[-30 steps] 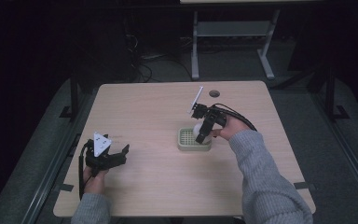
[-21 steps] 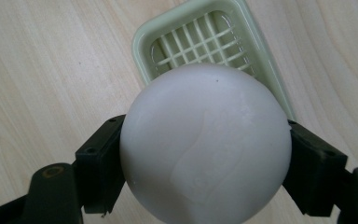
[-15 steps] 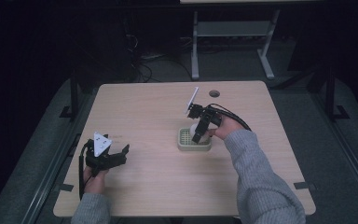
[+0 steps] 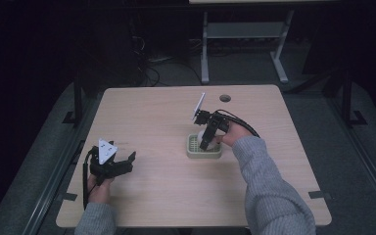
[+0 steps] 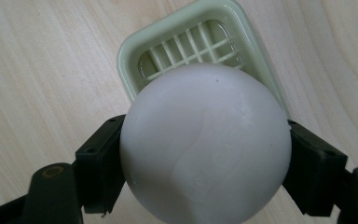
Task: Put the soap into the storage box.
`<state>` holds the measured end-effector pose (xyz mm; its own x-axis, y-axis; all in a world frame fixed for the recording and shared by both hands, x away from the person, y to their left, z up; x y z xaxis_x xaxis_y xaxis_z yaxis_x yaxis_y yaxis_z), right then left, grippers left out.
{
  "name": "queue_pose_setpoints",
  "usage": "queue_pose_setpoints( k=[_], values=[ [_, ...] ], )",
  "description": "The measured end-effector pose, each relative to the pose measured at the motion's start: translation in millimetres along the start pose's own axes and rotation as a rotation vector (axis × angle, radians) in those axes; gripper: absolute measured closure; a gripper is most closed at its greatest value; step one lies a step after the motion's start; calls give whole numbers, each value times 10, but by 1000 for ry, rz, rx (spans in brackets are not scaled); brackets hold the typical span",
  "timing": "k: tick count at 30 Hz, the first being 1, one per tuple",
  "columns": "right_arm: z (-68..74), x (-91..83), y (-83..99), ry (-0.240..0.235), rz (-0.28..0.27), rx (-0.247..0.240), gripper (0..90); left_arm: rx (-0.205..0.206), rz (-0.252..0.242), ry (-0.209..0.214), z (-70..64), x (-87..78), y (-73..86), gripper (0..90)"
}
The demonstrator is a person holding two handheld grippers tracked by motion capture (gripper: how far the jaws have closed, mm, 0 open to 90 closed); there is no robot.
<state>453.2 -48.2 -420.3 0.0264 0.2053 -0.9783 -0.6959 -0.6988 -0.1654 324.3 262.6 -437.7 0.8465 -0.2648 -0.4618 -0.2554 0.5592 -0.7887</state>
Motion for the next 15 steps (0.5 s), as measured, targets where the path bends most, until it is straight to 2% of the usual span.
queue_pose_setpoints(
  k=[15],
  values=[
    [-13, 167, -52, 18, 31, 2, 232, 0, -2, -1, 4, -2, 1, 148]
  ],
)
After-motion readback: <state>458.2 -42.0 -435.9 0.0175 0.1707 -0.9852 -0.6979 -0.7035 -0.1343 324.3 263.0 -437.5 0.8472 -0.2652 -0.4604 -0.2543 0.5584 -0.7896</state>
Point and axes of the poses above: each handheld gripper's, and its own axes: x roughly forward along the jaws, y roughly out of its underside, z roughly to its left, the point moved 3 cm from there along x, roughly forward along the jaws, and after that the axes turned 15 degrees about x, right-handed, at the moved point
